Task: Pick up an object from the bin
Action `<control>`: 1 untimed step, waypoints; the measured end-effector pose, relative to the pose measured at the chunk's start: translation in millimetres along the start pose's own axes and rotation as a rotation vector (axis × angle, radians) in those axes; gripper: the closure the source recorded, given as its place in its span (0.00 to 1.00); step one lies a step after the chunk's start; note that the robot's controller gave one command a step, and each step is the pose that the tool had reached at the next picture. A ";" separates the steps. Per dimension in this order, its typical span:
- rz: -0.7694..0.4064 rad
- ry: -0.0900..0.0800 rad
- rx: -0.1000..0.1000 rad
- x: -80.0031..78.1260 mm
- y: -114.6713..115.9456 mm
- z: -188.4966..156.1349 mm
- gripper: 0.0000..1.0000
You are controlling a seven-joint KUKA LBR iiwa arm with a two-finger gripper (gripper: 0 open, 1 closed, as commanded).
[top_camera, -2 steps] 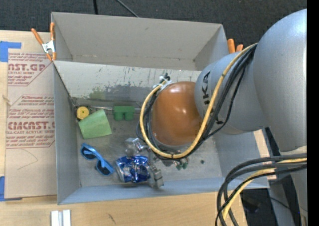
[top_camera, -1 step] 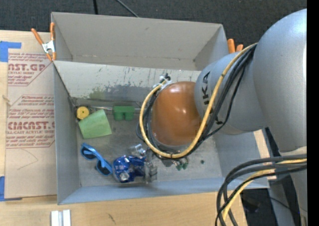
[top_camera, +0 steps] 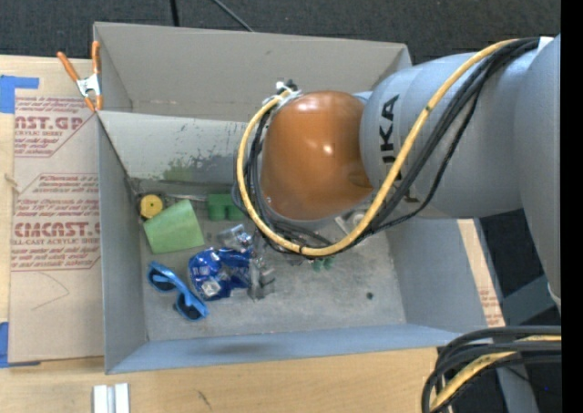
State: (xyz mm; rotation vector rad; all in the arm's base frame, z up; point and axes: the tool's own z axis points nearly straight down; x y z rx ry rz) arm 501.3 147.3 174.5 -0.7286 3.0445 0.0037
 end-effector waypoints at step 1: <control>-0.016 0.000 0.002 16.5 0.0 -127.7 1.00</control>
Offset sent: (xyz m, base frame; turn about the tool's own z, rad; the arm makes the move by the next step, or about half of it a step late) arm -0.0174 -0.0091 0.1227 -0.0161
